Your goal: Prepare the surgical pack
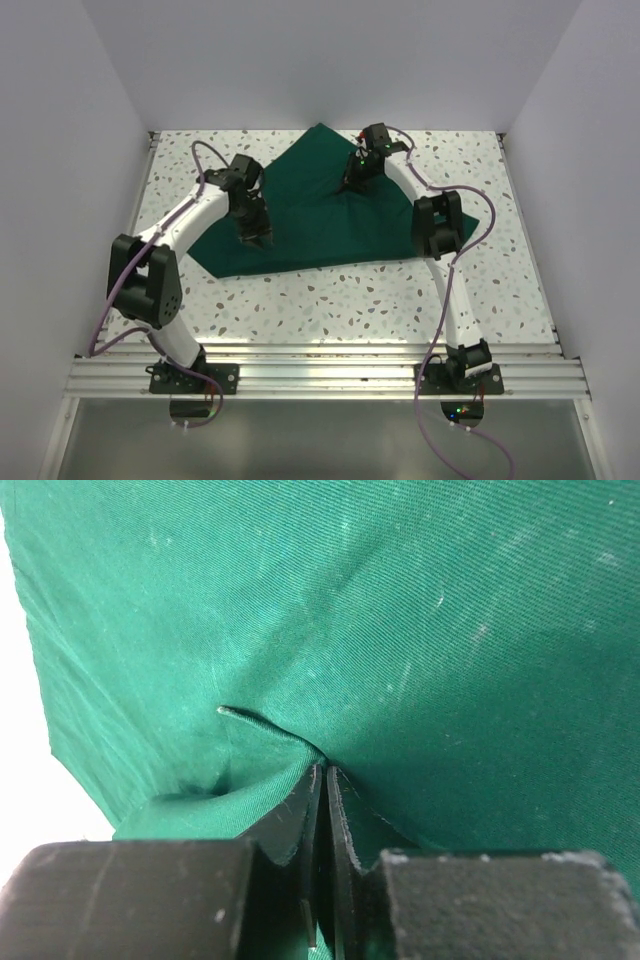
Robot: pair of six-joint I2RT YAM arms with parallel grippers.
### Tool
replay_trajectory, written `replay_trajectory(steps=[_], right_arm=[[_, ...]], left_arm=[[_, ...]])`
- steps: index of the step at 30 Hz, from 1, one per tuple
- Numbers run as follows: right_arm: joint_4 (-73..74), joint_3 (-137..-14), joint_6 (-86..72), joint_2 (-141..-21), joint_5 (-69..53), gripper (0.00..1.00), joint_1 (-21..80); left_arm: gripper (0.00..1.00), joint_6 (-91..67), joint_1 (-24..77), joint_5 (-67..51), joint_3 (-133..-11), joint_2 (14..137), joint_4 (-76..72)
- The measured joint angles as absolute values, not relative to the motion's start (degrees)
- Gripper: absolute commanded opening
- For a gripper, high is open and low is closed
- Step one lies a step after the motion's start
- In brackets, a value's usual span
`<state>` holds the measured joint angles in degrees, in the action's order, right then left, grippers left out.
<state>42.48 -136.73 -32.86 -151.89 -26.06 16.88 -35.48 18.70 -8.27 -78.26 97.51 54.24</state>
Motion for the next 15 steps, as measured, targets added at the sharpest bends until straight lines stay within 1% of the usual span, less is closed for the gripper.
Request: replay_trajectory(steps=[3, 5, 6, 8, 10, 11, 13, 14, 15], right_arm=[[42.2, -136.7, -33.3, -151.9, -26.0, 0.11, 16.9], [42.0, -136.7, -33.5, -151.9, -26.0, 0.14, 16.9], [41.7, -136.7, -33.6, -151.9, -26.0, 0.21, 16.9], [41.3, -136.7, -33.9, -151.9, -26.3, 0.24, 16.8], [41.1, -136.8, -34.2, -151.9, -26.5, 0.30, 16.8], [41.1, -137.0, -34.4, -151.9, -26.6, 0.39, 16.8], [41.4, -138.0, -34.6, -151.9, -26.5, 0.49, 16.8], [41.7, -138.9, -34.5, -152.0, -26.3, 0.56, 16.8], [41.9, -139.9, -34.7, -152.2, -26.3, 0.66, 16.8]], left_arm=[[0.16, -35.9, 18.7, -9.0, -77.3, 98.8, 52.9], [0.14, -36.1, 18.7, -9.2, -76.6, 100.8, 52.1], [0.14, -36.1, 18.7, -9.2, -76.2, 101.9, 51.6], [0.10, -36.2, 18.7, -9.1, -75.5, 104.2, 50.9], [0.09, -36.2, 18.7, -9.1, -75.1, 106.2, 50.3], [0.09, -36.2, 18.7, -9.1, -75.1, 107.1, 49.9], [0.09, -36.2, 18.7, -9.0, -75.1, 108.3, 49.0], [0.09, -36.2, 18.7, -8.9, -75.1, 108.7, 48.7], [0.08, -36.2, 18.7, -8.8, -75.1, 108.9, 48.5]])
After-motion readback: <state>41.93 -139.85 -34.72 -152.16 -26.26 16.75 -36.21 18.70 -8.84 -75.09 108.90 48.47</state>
